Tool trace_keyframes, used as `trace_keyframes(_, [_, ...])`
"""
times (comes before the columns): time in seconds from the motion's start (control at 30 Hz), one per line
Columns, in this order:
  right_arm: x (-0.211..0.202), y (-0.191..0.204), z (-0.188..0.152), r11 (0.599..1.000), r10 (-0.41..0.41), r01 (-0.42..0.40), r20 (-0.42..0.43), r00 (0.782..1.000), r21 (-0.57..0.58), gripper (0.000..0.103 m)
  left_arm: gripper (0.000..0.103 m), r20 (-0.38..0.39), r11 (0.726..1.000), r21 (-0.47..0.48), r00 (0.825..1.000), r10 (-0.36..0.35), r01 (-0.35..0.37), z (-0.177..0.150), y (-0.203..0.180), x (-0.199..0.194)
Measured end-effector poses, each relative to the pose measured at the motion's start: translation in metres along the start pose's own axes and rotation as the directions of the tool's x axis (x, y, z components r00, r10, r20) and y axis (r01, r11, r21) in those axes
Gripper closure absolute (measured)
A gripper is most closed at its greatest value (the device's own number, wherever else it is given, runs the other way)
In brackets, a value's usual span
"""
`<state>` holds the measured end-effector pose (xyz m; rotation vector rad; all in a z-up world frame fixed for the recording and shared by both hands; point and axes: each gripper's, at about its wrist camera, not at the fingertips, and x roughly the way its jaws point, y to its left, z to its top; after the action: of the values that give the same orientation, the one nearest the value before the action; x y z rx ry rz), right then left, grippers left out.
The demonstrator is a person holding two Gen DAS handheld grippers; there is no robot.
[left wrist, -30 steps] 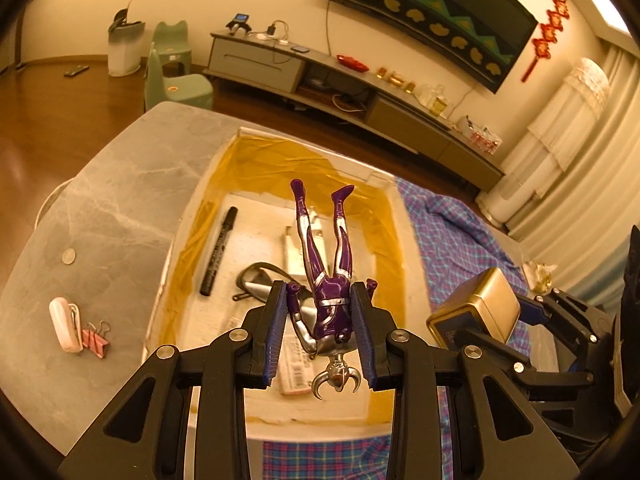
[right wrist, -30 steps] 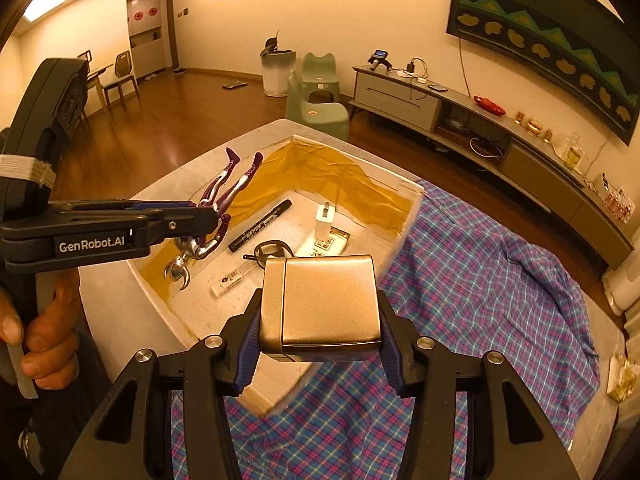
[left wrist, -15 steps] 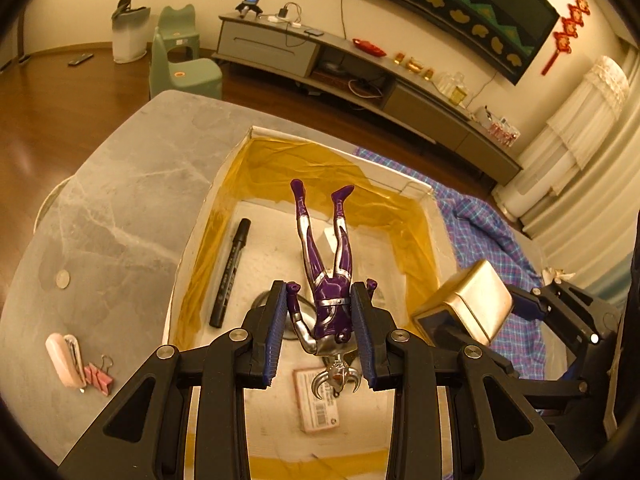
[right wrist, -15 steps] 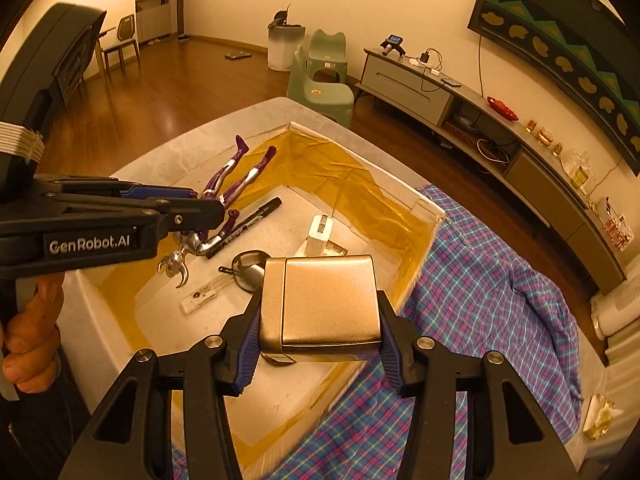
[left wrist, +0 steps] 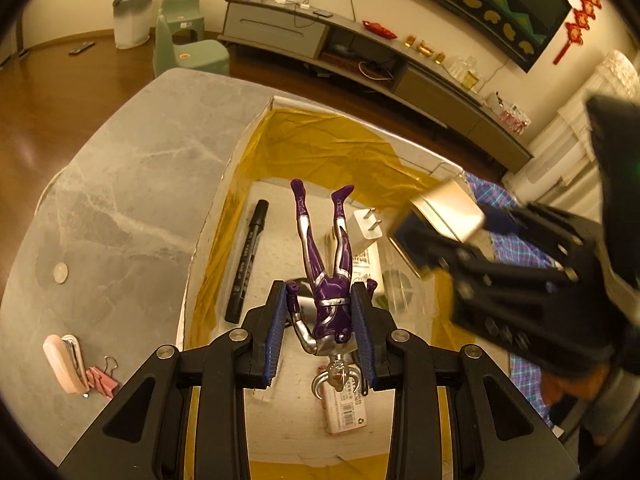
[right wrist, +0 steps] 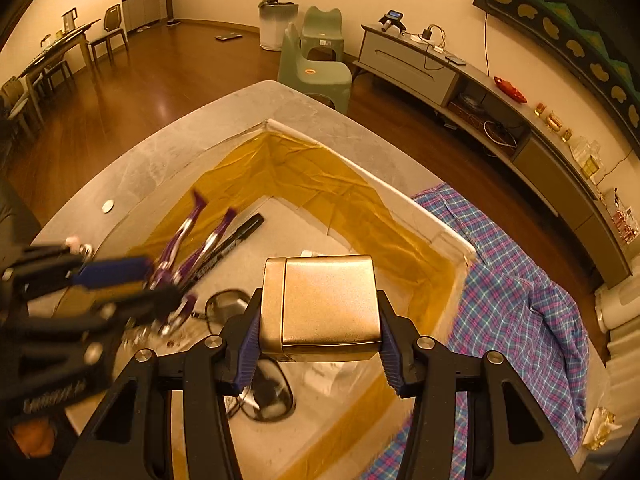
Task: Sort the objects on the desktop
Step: 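Open the left tool to drop the figure while the right tool drops the gold case into the box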
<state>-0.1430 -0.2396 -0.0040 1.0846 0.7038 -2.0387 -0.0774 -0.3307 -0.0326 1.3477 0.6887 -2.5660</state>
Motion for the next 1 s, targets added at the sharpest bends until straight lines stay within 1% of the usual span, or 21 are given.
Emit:
trace_keyframes(0.23, [0.031,0.002,0.023,1.000,-0.010,0.011,-0.050,0.999,0.018,0.051,0.069,-0.031,1.000,-0.012,0.999,-0.021,0.021,-0.003,0.004,0.003])
trace_keyframes(0.37, [0.040,0.005,0.034,0.999,-0.021,0.022,-0.055,0.998,0.023,0.051,0.068,-0.049,0.999,-0.019,0.998,-0.031,0.030,-0.004,0.005,0.008])
trace_keyframes(0.4, [0.042,0.005,0.037,0.999,-0.021,0.022,-0.053,0.998,0.027,0.050,0.068,-0.056,0.999,-0.017,0.998,-0.030,0.029,-0.005,0.005,0.009])
trace_keyframes(0.47, [0.045,0.004,0.043,0.999,-0.009,0.011,-0.048,0.999,0.047,0.047,0.063,-0.070,0.999,-0.014,0.997,-0.044,0.043,-0.006,0.004,0.011])
trace_keyframes(0.5, [0.045,0.003,0.044,0.998,-0.009,0.011,-0.045,0.999,0.056,0.041,0.063,-0.072,0.999,-0.016,0.996,-0.047,0.046,-0.007,0.002,0.011])
trace_keyframes(0.53, [0.045,0.003,0.045,0.998,-0.012,0.014,-0.042,0.999,0.063,0.038,0.063,-0.076,0.999,-0.016,0.996,-0.049,0.048,-0.008,0.001,0.012])
trace_keyframes(0.87, [0.035,0.001,0.038,0.998,-0.004,0.006,-0.039,0.999,0.070,0.037,0.061,-0.068,0.999,-0.014,0.997,-0.043,0.043,-0.010,-0.001,0.009])
trace_keyframes(1.0, [0.027,0.000,0.035,0.997,-0.009,0.011,-0.025,1.000,0.072,0.037,0.061,-0.058,1.000,-0.001,0.998,-0.028,0.028,-0.011,-0.002,0.006])
